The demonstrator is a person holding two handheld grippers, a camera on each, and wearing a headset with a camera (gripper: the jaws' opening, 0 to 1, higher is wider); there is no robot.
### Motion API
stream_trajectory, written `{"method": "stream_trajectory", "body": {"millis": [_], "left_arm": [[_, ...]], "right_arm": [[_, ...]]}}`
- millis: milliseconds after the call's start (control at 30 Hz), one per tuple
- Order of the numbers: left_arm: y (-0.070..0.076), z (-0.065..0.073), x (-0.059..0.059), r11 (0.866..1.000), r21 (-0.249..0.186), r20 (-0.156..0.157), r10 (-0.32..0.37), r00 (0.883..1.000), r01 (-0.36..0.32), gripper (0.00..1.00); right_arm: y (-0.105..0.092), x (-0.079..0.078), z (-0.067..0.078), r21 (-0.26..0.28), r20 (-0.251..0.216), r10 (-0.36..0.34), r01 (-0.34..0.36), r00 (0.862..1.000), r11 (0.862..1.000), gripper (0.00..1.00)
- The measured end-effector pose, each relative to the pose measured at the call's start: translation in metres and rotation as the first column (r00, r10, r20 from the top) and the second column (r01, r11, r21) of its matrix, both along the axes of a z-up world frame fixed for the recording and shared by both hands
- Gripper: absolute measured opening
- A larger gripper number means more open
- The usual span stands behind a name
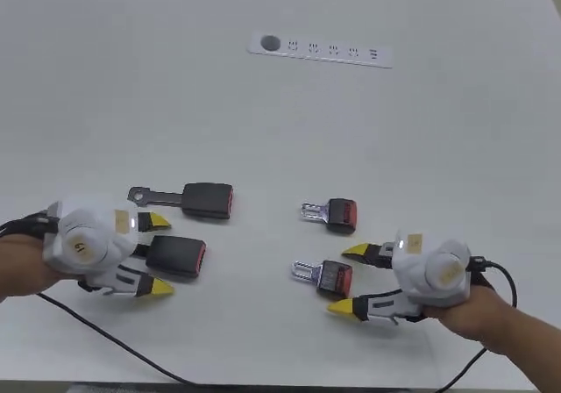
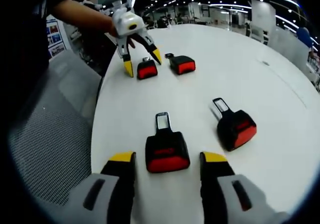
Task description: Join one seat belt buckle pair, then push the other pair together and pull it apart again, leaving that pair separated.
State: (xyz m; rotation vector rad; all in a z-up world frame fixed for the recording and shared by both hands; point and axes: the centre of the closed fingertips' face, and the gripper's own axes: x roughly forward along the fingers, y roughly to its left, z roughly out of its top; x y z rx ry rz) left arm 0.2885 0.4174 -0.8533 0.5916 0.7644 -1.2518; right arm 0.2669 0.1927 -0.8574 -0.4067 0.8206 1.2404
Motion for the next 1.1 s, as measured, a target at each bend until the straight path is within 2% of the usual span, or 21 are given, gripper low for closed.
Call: {"method": "stream_trajectory", "body": {"millis": [200, 333, 400, 500, 633, 833, 1100], "left_arm": [[0.0026, -0.0007, -0.0004, 1.0, -0.012, 0.004, 0.005, 1.0, -0.005, 0.49], [0.0044, 0.0002, -0.0009, 1.0, 0.001, 0.007, 0.028, 1.0, -0.028, 0.41], [0.0023, 0.0024, -0.0049, 0.999, -0.01, -0.002, 0.035, 0.999, -0.035, 0.35], [0.0021, 0.008, -0.0075, 0.998, -0.003, 0.011, 0.057, 0.998, -0.057, 0.35], [0.0027, 0.0082, -0.007, 0.999, 0.001, 0.016, 0.046, 0.999, -0.046, 0.35], [0.0042, 0.0064, -0.0039, 0.999, 0.035, 0.003, -0.003, 1.0, 0.003, 0.34], [0.0084, 0.0033, -0.0006, 0.999, 0.041, -0.005, -0.015, 1.0, 0.015, 0.34]], "right_arm": [[0.0004, 0.0009, -0.0013, -0.014, 0.007, 0.021, -0.02, 1.0, 1.0, 0.49], [-0.0017, 0.0064, -0.0025, -0.03, 0.021, 0.023, -0.022, 1.0, 0.999, 0.43], [-0.0017, 0.0051, -0.0022, -0.032, 0.023, 0.041, -0.04, 0.999, 0.999, 0.42], [-0.0039, 0.0055, -0.003, -0.053, 0.035, 0.076, -0.074, 0.996, 0.996, 0.37], [-0.004, 0.0057, -0.0027, -0.059, 0.03, 0.094, -0.092, 0.995, 0.994, 0.37], [-0.0046, 0.0052, -0.0029, -0.064, 0.027, 0.116, -0.114, 0.993, 0.991, 0.36], [-0.0048, 0.005, -0.0028, -0.06, 0.026, 0.115, -0.114, 0.993, 0.992, 0.36]]}}
